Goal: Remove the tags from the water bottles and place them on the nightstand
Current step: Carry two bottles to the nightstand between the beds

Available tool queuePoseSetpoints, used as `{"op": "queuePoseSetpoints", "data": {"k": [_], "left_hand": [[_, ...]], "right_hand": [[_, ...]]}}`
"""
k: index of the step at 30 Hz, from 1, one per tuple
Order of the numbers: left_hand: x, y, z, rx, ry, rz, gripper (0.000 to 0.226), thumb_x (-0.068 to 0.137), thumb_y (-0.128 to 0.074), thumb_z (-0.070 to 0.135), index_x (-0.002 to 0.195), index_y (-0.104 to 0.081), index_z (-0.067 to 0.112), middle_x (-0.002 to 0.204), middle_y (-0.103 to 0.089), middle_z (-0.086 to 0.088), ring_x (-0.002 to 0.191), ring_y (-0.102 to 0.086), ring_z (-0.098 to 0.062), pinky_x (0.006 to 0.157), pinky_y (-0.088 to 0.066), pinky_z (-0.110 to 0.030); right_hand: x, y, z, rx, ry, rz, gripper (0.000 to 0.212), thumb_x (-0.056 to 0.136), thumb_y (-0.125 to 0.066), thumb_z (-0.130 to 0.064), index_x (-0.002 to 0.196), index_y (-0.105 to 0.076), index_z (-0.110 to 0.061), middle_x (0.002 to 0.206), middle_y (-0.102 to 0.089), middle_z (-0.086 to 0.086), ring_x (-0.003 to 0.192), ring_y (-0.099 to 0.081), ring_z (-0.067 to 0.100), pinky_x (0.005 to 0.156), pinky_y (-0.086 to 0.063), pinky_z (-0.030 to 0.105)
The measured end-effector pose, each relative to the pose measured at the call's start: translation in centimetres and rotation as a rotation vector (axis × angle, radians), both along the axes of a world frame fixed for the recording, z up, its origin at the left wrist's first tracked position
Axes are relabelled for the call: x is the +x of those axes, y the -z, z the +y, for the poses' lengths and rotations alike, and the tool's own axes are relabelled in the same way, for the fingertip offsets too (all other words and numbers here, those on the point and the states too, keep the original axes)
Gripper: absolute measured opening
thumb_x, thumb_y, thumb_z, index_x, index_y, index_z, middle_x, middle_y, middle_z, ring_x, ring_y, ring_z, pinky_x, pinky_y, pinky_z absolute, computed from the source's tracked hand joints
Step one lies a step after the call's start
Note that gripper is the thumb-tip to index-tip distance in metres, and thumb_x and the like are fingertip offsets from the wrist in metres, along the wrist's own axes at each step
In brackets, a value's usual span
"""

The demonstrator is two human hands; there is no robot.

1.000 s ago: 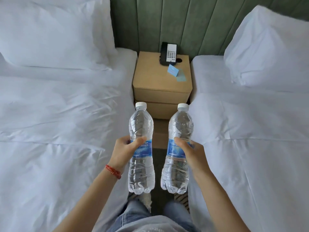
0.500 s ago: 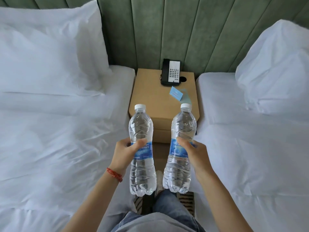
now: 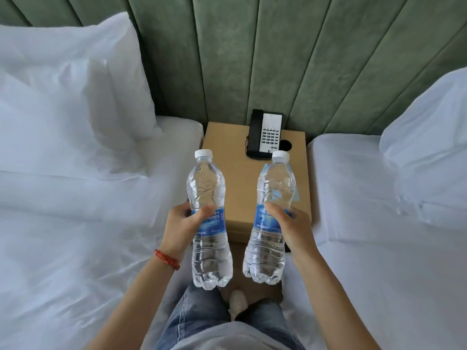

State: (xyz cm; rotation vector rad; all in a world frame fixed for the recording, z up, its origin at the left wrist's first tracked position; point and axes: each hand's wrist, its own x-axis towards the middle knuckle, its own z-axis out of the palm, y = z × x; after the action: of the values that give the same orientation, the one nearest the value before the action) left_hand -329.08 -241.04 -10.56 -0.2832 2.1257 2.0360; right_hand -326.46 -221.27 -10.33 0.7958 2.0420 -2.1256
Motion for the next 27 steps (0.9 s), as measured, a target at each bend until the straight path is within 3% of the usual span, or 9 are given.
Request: {"op": "queuePoseSetpoints", "data": {"k": [6,10,12,16,22,27], "left_hand": [[-8.9,1.5,-0.2,0.012,0.100,-0.039,0.021,0.052,-0.068,0.044,0.044,-0.063,0.025,0.038,-0.055,0.013,0.038,-0.053,0.001,0.039,-0.038,-0.008],[-15.0,3.0,-1.5,-0.044,0.148,-0.036,0.029,0.073,-0.073,0.016,0.047,-0.063,0.023,0.043,-0.060,0.013,0.042,-0.057,0.000,0.041,-0.040,-0.009],[-17.7,3.5,-2.1,-0.061,0.156,-0.045,0.022,0.072,-0.074,0.018,0.053,-0.063,0.020,0.046,-0.063,0.012,0.044,-0.059,-0.001,0.042,-0.042,-0.010],[-22.0,4.6,-2.7,-0.094,0.178,-0.046,0.013,0.074,-0.073,0.014,0.066,-0.064,0.018,0.053,-0.067,0.015,0.050,-0.063,0.000,0.046,-0.045,-0.010],[-27.3,6.8,-2.5,-0.147,0.217,-0.040,0.020,0.072,-0.073,0.006,0.071,-0.065,0.024,0.060,-0.069,0.022,0.060,-0.065,0.004,0.050,-0.046,-0.007],[-30.6,9.9,-1.8,-0.196,0.218,-0.044,0.024,0.064,-0.080,0.014,0.083,-0.067,0.018,0.082,-0.072,-0.004,0.073,-0.068,-0.005,0.062,-0.055,-0.017]], "right_hand": [[-7.3,1.6,-0.6,0.026,0.046,-0.056,0.010,0.073,-0.072,-0.023,0.064,-0.070,-0.021,0.058,-0.069,-0.006,0.057,-0.066,0.007,0.050,-0.050,0.017],[-13.0,2.6,-1.9,0.065,0.067,-0.075,0.007,0.072,-0.073,-0.028,0.067,-0.071,-0.033,0.059,-0.068,-0.008,0.060,-0.064,0.007,0.058,-0.049,0.024],[-15.7,3.1,-2.4,0.074,0.074,-0.072,0.005,0.065,-0.073,-0.036,0.070,-0.071,-0.034,0.060,-0.067,-0.009,0.062,-0.062,0.006,0.060,-0.047,0.025],[-19.6,4.5,-3.0,0.107,0.080,-0.072,0.027,0.051,-0.071,-0.048,0.072,-0.071,-0.030,0.065,-0.070,-0.008,0.067,-0.065,0.009,0.064,-0.049,0.027],[-23.7,7.2,-2.6,0.165,0.089,-0.066,0.022,0.059,-0.074,-0.038,0.078,-0.070,-0.028,0.076,-0.073,-0.009,0.077,-0.069,0.010,0.074,-0.054,0.031],[-26.9,10.2,-1.5,0.246,0.120,-0.026,0.021,0.066,-0.079,-0.022,0.082,-0.066,-0.026,0.080,-0.072,-0.008,0.080,-0.068,0.007,0.073,-0.052,0.028]]}}
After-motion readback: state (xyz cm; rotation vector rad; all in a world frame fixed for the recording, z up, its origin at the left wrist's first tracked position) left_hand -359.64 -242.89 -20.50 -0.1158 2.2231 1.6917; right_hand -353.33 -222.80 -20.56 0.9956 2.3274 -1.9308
